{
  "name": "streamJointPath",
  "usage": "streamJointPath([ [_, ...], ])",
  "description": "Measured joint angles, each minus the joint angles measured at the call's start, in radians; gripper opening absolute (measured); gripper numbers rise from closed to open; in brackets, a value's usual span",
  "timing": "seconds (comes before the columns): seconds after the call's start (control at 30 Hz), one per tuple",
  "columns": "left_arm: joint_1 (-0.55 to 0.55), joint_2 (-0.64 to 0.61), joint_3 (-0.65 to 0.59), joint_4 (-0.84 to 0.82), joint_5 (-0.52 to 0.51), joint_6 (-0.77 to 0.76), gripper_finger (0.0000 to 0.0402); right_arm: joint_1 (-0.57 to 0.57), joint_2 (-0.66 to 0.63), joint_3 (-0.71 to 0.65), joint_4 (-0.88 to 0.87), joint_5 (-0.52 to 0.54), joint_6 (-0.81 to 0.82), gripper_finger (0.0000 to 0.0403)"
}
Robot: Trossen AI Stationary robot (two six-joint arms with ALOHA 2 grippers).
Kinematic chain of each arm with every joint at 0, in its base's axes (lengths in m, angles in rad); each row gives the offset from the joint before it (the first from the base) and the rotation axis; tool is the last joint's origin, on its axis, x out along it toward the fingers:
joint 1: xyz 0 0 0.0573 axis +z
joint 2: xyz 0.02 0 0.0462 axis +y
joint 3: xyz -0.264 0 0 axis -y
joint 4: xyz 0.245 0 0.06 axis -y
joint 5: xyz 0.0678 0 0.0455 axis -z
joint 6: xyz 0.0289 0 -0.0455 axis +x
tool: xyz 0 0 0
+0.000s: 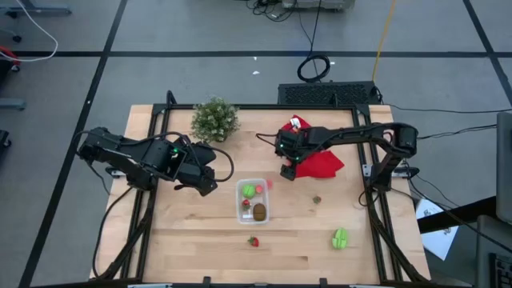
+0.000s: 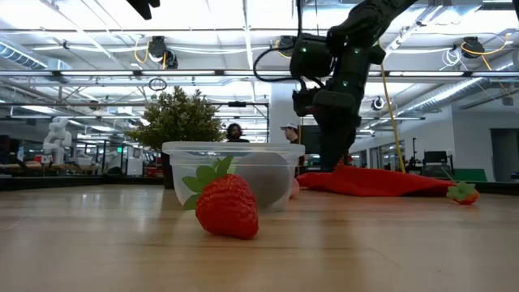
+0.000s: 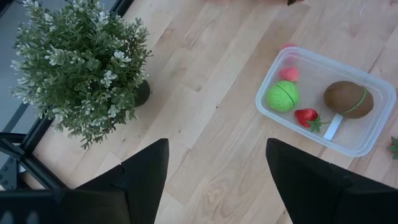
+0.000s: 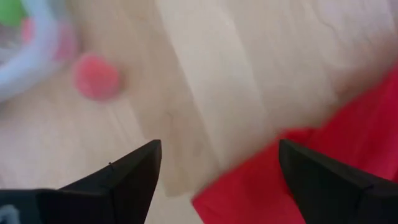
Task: Pick and placing Produce into tupperware
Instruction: Put the pink peach into the transparent bin
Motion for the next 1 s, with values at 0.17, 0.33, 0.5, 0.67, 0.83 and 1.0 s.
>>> streamJointPath([
  [0.17, 0.0, 0.0, 0.0, 0.0, 0.0, 0.0, 0.0274, 0.039, 0.0, 0.0, 0.053, -0.003, -0.005, 0.0313],
  [0.33, 0.0, 0.0, 0.0, 0.0, 0.0, 0.0, 0.0273, 0.054, 0.0, 0.0, 0.075, -0.002, -0.001, 0.0313],
  [0.5, 0.0, 0.0, 0.0, 0.0, 0.0, 0.0, 0.0273, 0.066, 0.0, 0.0, 0.08, -0.004, -0.003, 0.0313],
  [0.67, 0.0, 0.0, 0.0, 0.001, 0.0, 0.0, 0.0274, 0.084, 0.001, 0.0, 0.106, -0.005, 0.0, 0.0313],
  [0.83, 0.0, 0.0, 0.0, 0.001, 0.0, 0.0, 0.0274, 0.107, 0.016, 0.001, 0.144, -0.011, 0.0, 0.0313],
  [1.0, 0.0, 0.0, 0.0, 0.001, -0.001, 0.0, 0.0273, 0.127, 0.063, 0.001, 0.166, -0.031, -0.005, 0.0313],
])
